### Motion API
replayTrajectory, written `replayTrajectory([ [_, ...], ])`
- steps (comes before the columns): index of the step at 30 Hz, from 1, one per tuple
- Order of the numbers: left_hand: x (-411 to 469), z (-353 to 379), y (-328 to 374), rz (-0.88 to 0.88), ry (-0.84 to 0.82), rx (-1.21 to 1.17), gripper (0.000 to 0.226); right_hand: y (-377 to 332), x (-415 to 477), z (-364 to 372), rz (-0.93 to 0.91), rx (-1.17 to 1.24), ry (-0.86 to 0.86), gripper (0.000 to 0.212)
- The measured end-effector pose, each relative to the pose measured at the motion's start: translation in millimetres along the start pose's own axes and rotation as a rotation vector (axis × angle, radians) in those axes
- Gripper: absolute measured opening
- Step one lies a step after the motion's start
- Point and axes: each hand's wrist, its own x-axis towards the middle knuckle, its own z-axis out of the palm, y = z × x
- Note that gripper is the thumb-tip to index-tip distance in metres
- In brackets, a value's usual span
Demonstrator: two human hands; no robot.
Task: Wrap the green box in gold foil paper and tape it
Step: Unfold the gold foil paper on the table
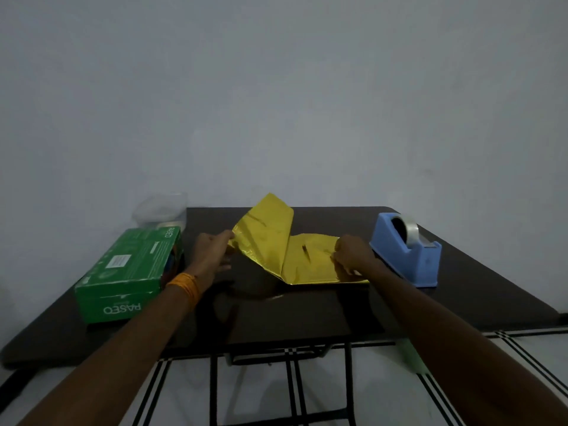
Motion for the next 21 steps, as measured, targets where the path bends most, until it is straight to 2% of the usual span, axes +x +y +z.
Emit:
replayTrajectory([
  [2, 6, 0, 7, -0.014, -0.044, 0.045, 0.03, -1, 5, 5, 0.002, 0.021, 0.052, 0.014],
  [5, 8, 5, 11, -0.068, -0.114, 0.054, 0.022, -2, 3, 4, -0.025, 0.113, 0.115, 0.005],
  [9, 16, 11, 9, -0.08, -0.099, 0.0, 0.016, -12, -12, -13, -0.093, 0.45, 0.218, 0.006],
  [13, 14, 13, 7, -0.15, -0.136, 0.016, 0.013, -29, -27, -39, -0.177, 0.77, 0.221, 0.014],
  [15, 10, 15, 6, -0.177, -0.169, 0.035, 0.014, -36, -36, -51, -0.193, 0.96, 0.119, 0.017],
  [18, 7, 18, 7, -0.193, -0.192, 0.056, 0.011, -37, -47, -61, -0.242, 1.159, -0.143, 0.023],
  [21, 6, 17, 9, -0.219, -0.204, 0.073, 0.008, -32, -58, -67, -0.279, 1.309, -0.329, 0.019],
])
